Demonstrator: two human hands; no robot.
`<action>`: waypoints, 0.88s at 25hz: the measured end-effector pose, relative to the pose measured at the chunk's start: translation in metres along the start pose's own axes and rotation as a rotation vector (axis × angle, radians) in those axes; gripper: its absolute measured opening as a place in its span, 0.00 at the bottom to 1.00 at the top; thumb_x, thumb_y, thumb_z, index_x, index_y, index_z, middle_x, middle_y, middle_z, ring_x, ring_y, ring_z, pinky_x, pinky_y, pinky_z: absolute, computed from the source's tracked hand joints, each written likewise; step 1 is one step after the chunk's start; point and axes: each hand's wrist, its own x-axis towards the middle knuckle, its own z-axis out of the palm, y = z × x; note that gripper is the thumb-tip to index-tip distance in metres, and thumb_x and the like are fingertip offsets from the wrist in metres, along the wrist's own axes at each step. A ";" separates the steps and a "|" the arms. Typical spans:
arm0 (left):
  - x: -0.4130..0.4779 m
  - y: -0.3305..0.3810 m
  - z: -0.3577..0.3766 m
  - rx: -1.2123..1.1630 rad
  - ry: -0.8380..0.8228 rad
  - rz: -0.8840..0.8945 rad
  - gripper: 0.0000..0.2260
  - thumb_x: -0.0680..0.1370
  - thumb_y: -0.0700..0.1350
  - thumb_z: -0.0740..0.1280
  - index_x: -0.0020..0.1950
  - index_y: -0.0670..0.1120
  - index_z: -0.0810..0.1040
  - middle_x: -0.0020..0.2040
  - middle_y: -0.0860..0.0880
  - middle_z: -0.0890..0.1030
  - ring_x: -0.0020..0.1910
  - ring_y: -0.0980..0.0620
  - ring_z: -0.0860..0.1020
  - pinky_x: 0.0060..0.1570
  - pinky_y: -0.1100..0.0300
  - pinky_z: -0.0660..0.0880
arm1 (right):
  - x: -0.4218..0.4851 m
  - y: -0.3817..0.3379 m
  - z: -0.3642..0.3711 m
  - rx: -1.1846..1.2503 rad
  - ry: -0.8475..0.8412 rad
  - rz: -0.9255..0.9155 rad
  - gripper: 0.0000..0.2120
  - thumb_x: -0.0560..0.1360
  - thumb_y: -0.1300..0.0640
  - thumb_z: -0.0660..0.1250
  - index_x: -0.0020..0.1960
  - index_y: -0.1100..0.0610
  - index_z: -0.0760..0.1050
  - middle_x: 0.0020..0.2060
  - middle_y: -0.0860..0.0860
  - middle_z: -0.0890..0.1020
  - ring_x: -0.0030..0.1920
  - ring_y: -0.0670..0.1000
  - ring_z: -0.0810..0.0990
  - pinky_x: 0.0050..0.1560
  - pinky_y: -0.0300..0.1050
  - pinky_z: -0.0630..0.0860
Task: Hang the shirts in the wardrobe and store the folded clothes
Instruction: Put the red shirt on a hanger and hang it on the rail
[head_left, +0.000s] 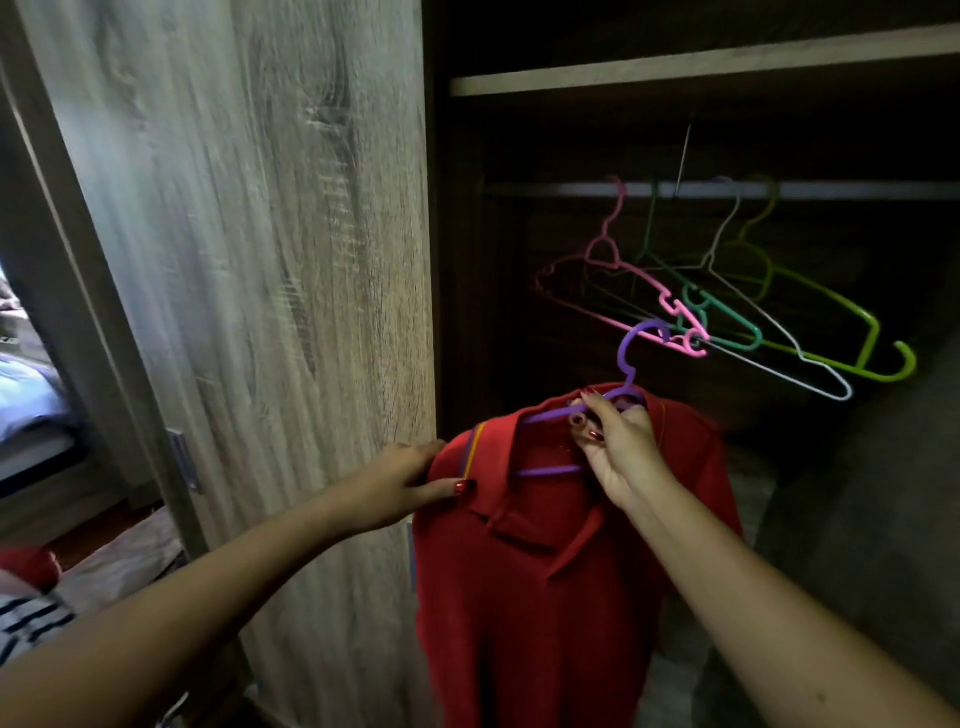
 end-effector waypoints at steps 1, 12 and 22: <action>-0.002 -0.001 -0.001 0.024 0.035 0.022 0.37 0.67 0.76 0.55 0.55 0.45 0.77 0.40 0.50 0.82 0.38 0.57 0.79 0.40 0.58 0.77 | 0.001 -0.003 0.000 -0.010 -0.008 -0.008 0.10 0.75 0.67 0.63 0.37 0.58 0.67 0.24 0.50 0.79 0.25 0.44 0.79 0.26 0.34 0.75; -0.015 0.036 -0.021 0.487 0.456 0.109 0.17 0.75 0.64 0.54 0.55 0.55 0.71 0.34 0.55 0.77 0.35 0.52 0.79 0.29 0.59 0.68 | -0.014 0.018 0.016 0.037 0.002 -0.064 0.13 0.75 0.67 0.64 0.40 0.53 0.63 0.22 0.47 0.76 0.24 0.41 0.76 0.25 0.34 0.74; -0.033 -0.008 -0.025 0.323 -0.089 -0.062 0.31 0.65 0.77 0.53 0.35 0.49 0.73 0.27 0.54 0.72 0.26 0.61 0.73 0.28 0.70 0.66 | -0.016 0.015 0.017 0.059 0.007 -0.027 0.10 0.75 0.67 0.64 0.41 0.57 0.64 0.29 0.54 0.77 0.25 0.43 0.78 0.24 0.33 0.73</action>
